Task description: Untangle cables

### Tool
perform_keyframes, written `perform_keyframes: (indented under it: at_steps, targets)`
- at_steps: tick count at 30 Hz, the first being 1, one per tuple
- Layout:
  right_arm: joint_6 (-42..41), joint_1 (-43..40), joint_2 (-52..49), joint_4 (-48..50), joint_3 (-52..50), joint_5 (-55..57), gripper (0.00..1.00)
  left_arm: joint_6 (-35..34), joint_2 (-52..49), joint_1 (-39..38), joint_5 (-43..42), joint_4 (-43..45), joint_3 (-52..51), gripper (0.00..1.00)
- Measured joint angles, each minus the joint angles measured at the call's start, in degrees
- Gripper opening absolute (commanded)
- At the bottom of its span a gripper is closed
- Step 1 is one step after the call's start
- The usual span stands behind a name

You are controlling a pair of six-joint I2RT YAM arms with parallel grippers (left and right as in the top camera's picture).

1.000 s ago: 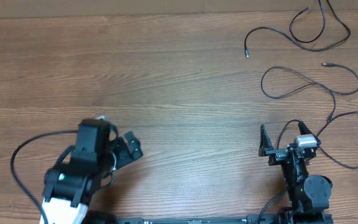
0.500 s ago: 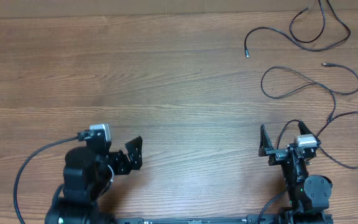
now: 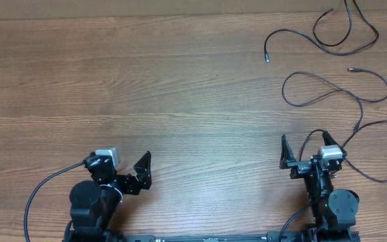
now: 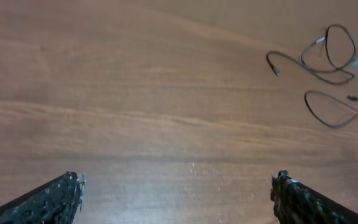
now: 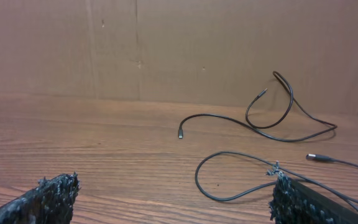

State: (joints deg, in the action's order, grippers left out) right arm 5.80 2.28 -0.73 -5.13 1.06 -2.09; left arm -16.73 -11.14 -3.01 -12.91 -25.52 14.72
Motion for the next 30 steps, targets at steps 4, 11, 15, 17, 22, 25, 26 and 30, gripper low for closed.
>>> perform_keyframes:
  at_steps: [4, 11, 15, 17, 22, 25, 26, 30]
  targets:
    - [0.0, 0.0, 0.0, -0.02, 0.0, -0.02, 1.0, 1.9, 2.71, 1.6, 0.11, 1.22, -0.5, 1.0]
    - [0.0, 0.0, 0.0, -0.02, 0.0, -0.02, 1.0, 3.26, 7.28, 4.0, 3.08, 2.75, -1.9, 1.0]
    - [0.0, 0.0, 0.0, -0.02, 0.0, -0.02, 1.0, 3.45, 9.38, 4.59, 4.83, 6.08, -4.44, 1.0]
    - [0.0, 0.0, 0.0, -0.04, 0.0, 0.0, 1.0, 3.45, 10.12, 4.66, 5.57, 8.22, -5.99, 0.99]
    - [0.0, 0.0, 0.0, 0.0, 0.0, -0.02, 1.0, 3.48, 10.29, 4.66, 6.58, 15.8, -10.19, 1.0]
    - [0.0, 0.0, 0.0, 0.02, 0.0, -0.02, 1.0, 3.45, 10.29, 4.66, 7.61, 20.5, -12.7, 1.0]
    - [0.0, 0.0, 0.0, 0.0, 0.0, -0.02, 1.0, 3.48, 10.29, 4.66, 7.98, 21.33, -13.27, 1.0]
    - [0.0, 0.0, 0.0, -0.02, 0.0, -0.02, 1.0, 3.91, 10.29, 4.66, 10.71, 22.18, -14.01, 1.0]
